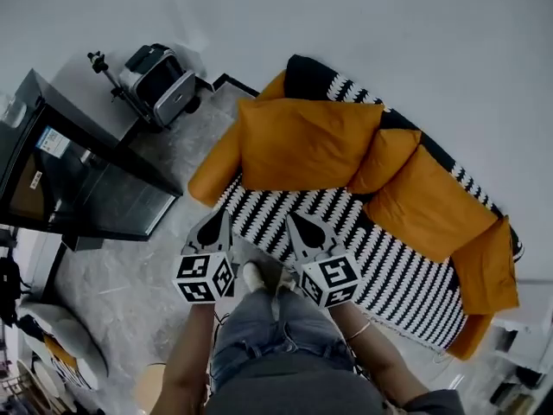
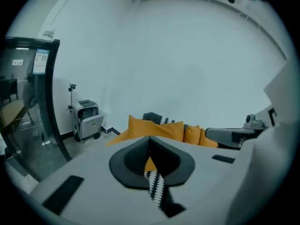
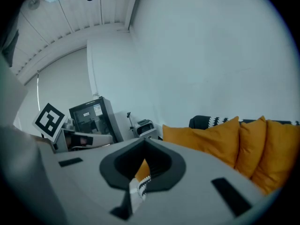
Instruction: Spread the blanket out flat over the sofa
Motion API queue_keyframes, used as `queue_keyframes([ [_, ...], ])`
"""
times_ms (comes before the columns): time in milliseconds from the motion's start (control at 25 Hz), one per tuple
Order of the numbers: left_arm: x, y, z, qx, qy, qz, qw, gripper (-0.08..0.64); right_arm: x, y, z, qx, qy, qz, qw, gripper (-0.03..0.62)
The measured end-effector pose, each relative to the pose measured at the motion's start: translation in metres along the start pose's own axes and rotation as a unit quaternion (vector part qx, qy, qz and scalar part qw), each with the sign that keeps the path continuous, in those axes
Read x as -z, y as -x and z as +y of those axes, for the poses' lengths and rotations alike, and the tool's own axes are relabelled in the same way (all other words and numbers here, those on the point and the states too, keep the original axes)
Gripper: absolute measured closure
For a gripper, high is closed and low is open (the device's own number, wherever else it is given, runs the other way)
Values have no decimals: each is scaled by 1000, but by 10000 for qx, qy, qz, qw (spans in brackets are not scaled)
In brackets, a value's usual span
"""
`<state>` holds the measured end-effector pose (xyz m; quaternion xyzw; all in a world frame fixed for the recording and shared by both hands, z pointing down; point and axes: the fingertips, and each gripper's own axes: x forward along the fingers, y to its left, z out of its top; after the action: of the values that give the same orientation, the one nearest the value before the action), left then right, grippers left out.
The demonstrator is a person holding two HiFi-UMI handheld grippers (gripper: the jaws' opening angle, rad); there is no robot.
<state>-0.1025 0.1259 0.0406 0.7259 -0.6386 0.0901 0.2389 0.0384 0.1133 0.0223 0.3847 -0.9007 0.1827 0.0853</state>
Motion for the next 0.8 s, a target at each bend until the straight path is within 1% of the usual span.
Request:
queue_keyframes([
  [200,-24,10,-31,207,-465,-260,9984,541,-19,20,-8,78,-8,-295,9995,581],
  [280,-31,14,-43,298,-589,-348,9972,541,-28,28,-10,120,6,-421,9990,581],
  [560,-54,20,-79,587,-727,-667,9934,541,-52,51,-16,177,123,-703,9973,581],
  [800,-58,18,-104,755,-914,-721,9903,541,-59,67,-30,393,176,-869,9953,583],
])
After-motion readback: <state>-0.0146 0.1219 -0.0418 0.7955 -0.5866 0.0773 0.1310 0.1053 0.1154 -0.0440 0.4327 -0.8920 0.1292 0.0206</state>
